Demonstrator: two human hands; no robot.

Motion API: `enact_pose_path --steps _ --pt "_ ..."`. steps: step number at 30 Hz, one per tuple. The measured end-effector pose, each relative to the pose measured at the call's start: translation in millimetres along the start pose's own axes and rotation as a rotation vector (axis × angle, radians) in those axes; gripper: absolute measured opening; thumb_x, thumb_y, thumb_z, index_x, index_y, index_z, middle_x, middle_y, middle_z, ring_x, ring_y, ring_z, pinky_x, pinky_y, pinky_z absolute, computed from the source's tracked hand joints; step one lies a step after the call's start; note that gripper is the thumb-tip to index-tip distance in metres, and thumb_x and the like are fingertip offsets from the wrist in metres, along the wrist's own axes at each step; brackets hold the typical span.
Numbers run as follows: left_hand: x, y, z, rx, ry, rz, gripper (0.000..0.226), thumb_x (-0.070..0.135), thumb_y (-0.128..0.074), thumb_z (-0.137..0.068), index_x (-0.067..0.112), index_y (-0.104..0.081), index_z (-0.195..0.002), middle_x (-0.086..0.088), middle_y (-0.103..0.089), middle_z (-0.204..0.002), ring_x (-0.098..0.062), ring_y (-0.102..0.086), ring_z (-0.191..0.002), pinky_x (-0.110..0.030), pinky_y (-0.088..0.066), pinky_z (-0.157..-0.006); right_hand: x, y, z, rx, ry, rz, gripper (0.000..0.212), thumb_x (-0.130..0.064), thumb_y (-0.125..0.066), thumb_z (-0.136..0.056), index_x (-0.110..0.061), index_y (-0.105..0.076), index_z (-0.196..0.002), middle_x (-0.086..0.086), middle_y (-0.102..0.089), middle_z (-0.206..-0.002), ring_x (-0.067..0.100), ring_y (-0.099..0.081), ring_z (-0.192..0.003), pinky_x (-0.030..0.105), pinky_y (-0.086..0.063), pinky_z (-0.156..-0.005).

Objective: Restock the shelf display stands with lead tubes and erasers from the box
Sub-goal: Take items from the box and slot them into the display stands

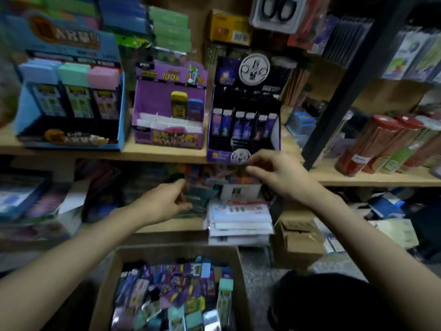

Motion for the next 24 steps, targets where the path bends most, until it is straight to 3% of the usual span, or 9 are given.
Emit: enact_pose_path --steps 4,7,11,14,15,19,22,24 --pt "-35.8 -60.3 26.5 -0.129 0.068 0.068 0.041 0.028 -0.064 -0.087 0.008 -0.049 -0.12 -0.009 -0.058 -0.115 -0.023 -0.056 -0.101 -0.028 -0.043 -0.085 -8.8 -66.4 43.1 -0.256 -0.066 -0.077 0.019 -0.026 -0.061 -0.09 -0.012 -0.066 -0.101 0.004 -0.069 -0.096 0.014 -0.063 -0.088 0.025 -0.047 -0.076" --pt "-67.9 -105.6 46.7 -0.131 0.149 0.18 0.036 0.018 -0.065 -0.086 0.0 -0.053 -0.115 -0.018 -0.057 -0.114 -0.029 -0.054 -0.104 -0.028 -0.038 -0.083 0.1 -132.4 75.8 -0.449 -0.182 -0.137 0.021 -0.024 -0.06 -0.091 -0.01 -0.066 -0.105 0.007 -0.069 -0.104 0.02 -0.063 -0.096 0.024 -0.042 -0.077" --pt "-114.2 -171.0 79.6 -0.103 0.349 0.355 0.025 0.008 -0.066 -0.085 -0.006 -0.055 -0.102 -0.022 -0.053 -0.091 -0.034 -0.055 -0.082 -0.036 -0.043 -0.075 20.7 -216.0 121.7 -0.654 -0.366 -0.157 0.02 -0.022 -0.06 -0.09 -0.009 -0.064 -0.104 0.011 -0.067 -0.106 0.026 -0.06 -0.101 0.024 -0.038 -0.074" --pt "-144.6 -218.9 106.0 -0.11 0.477 0.444 0.019 0.001 -0.066 -0.082 -0.002 -0.054 -0.096 -0.02 -0.053 -0.088 -0.03 -0.054 -0.081 -0.04 -0.044 -0.076 33.7 -264.3 151.5 -0.76 -0.472 -0.19 0.004 -0.02 -0.06 -0.09 -0.017 -0.06 -0.087 0.013 -0.065 -0.106 0.028 -0.06 -0.1 0.022 -0.033 -0.066" --pt "-153.6 -231.3 113.4 -0.105 0.522 0.476 0.021 -0.003 -0.067 -0.08 -0.005 -0.056 -0.098 -0.023 -0.055 -0.092 -0.032 -0.056 -0.082 -0.038 -0.045 -0.077 38.0 -277.5 159.8 -0.774 -0.511 -0.207 0.001 -0.018 -0.061 -0.089 -0.017 -0.061 -0.088 0.014 -0.065 -0.107 0.028 -0.06 -0.101 0.019 -0.032 -0.064" --pt "-177.2 -255.3 128.4 -0.067 0.573 0.386 0.044 0.002 -0.07 -0.078 -0.002 -0.057 -0.12 -0.024 -0.051 -0.122 -0.035 -0.054 -0.11 -0.036 -0.042 -0.098 50.8 -322.6 178.1 -0.741 -0.636 -0.261 0.031 -0.012 -0.063 -0.087 -0.005 -0.06 -0.116 0.014 -0.064 -0.114 0.03 -0.059 -0.107 0.021 -0.038 -0.071" --pt "-179.3 -261.4 122.2 -0.075 0.482 0.347 0.056 0.01 -0.066 -0.084 0.01 -0.046 -0.137 -0.015 -0.03 -0.15 -0.032 -0.04 -0.13 -0.038 -0.032 -0.11 51.0 -349.6 174.3 -0.694 -0.607 -0.256 0.039 -0.012 -0.064 -0.086 -0.004 -0.054 -0.123 0.018 -0.059 -0.122 0.035 -0.055 -0.112 0.035 -0.045 -0.087" --pt "-179.3 -264.8 113.0 -0.037 0.457 0.219 0.063 0.019 -0.063 -0.088 0.015 -0.036 -0.144 -0.011 -0.015 -0.157 -0.029 -0.023 -0.14 -0.037 -0.022 -0.115 49.4 -363.3 163.7 -0.62 -0.561 -0.228 0.046 -0.015 -0.064 -0.085 -0.005 -0.05 -0.127 0.017 -0.053 -0.128 0.035 -0.049 -0.116 0.04 -0.043 -0.093"
Point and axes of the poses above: each hand's wrist, its own z-axis away from the middle knuckle, its own y-axis out of the back of the hand, x = y × z, the point moved 2 cm from there along -z, towards the middle knuckle
